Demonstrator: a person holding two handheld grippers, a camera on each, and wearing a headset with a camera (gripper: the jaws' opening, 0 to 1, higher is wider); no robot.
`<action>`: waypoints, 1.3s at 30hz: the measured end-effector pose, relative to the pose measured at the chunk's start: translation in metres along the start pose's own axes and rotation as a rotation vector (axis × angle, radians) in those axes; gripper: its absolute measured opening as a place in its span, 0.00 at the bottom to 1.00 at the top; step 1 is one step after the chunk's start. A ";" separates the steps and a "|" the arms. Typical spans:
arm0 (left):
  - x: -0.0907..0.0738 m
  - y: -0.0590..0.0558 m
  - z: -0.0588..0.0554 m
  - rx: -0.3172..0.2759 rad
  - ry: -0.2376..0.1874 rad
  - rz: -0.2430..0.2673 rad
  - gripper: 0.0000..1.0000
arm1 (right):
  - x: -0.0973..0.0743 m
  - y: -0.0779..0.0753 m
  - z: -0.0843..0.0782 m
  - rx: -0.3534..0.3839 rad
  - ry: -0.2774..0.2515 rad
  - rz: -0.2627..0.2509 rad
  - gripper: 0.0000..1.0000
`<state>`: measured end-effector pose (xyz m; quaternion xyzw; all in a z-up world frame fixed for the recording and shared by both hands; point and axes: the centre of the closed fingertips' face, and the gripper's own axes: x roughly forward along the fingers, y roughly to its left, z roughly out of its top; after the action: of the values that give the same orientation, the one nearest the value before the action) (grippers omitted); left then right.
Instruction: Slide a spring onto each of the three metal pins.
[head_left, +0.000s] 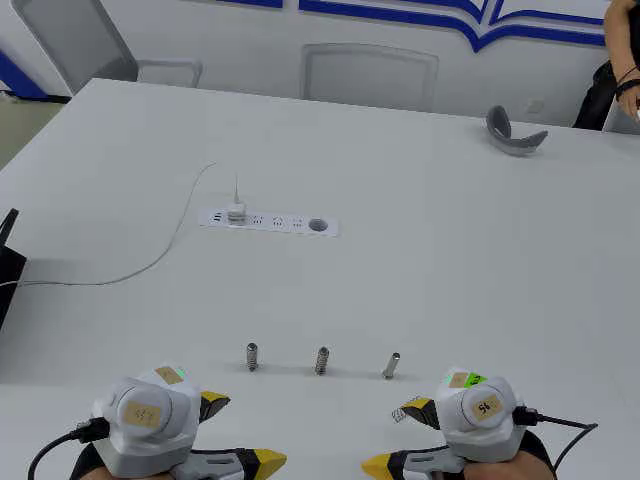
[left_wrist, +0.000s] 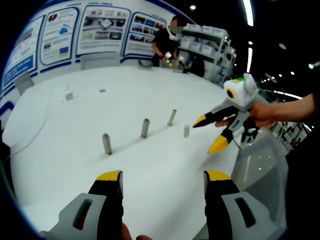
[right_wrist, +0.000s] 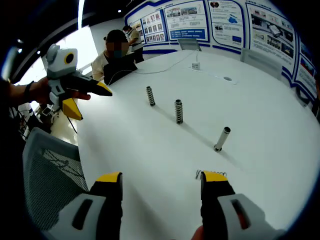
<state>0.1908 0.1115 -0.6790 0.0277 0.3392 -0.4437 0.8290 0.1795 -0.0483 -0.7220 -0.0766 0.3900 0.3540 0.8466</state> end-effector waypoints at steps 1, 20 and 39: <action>0.001 0.000 0.000 0.000 0.001 -0.002 0.67 | -0.002 -0.002 -0.001 0.005 -0.006 -0.006 0.65; 0.025 -0.017 0.007 0.025 0.023 -0.048 0.68 | -0.039 -0.029 -0.007 0.135 -0.100 -0.080 0.73; 0.064 -0.043 0.021 0.057 0.045 -0.109 0.67 | -0.060 -0.041 -0.011 0.180 -0.131 -0.097 0.80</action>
<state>0.1934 0.0325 -0.6895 0.0426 0.3460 -0.4967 0.7948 0.1733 -0.1160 -0.6925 0.0041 0.3600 0.2803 0.8899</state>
